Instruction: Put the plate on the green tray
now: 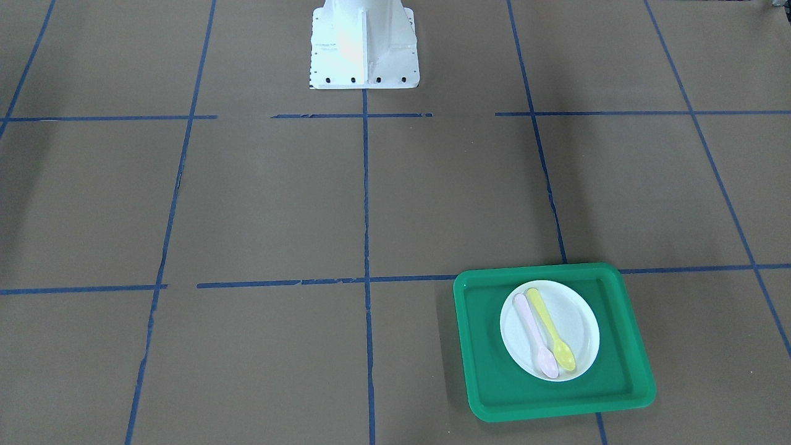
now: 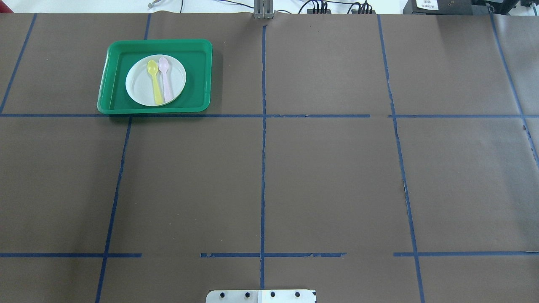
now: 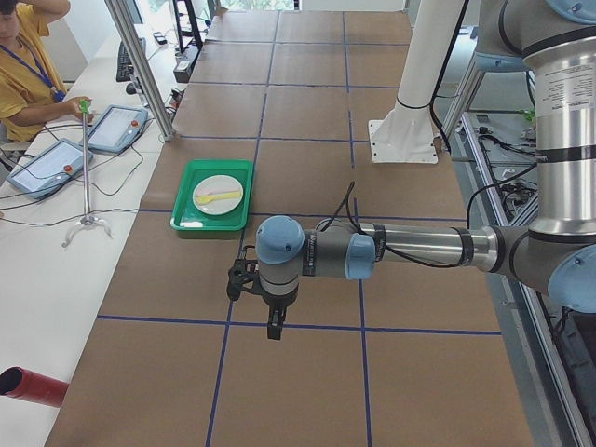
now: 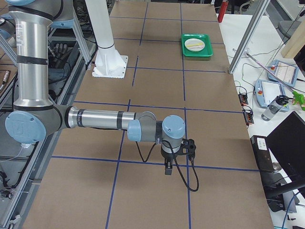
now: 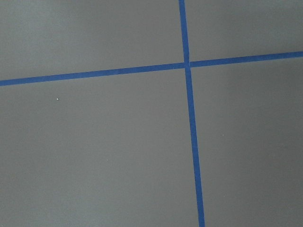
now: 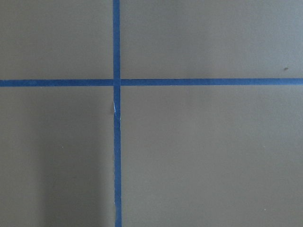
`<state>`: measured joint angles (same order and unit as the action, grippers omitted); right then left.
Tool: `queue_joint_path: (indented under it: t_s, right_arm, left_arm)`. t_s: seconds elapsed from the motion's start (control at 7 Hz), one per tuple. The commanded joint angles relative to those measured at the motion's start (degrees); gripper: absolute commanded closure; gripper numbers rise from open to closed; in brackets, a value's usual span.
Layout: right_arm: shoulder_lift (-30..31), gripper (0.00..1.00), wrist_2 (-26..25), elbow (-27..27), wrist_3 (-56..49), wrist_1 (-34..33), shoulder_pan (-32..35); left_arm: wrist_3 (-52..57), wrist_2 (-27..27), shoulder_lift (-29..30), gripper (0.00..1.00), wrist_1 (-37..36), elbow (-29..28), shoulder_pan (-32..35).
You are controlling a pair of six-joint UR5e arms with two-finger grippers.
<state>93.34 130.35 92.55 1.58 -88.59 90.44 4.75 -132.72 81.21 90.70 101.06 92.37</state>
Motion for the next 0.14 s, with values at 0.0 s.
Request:
queue_joint_path:
  t_s: [0.0]
  right_arm:
    - [0.00, 0.00, -0.01, 0.00, 0.00, 0.00, 0.00]
  left_arm:
    - [0.00, -0.08, 0.00, 0.00, 0.00, -0.08, 0.00]
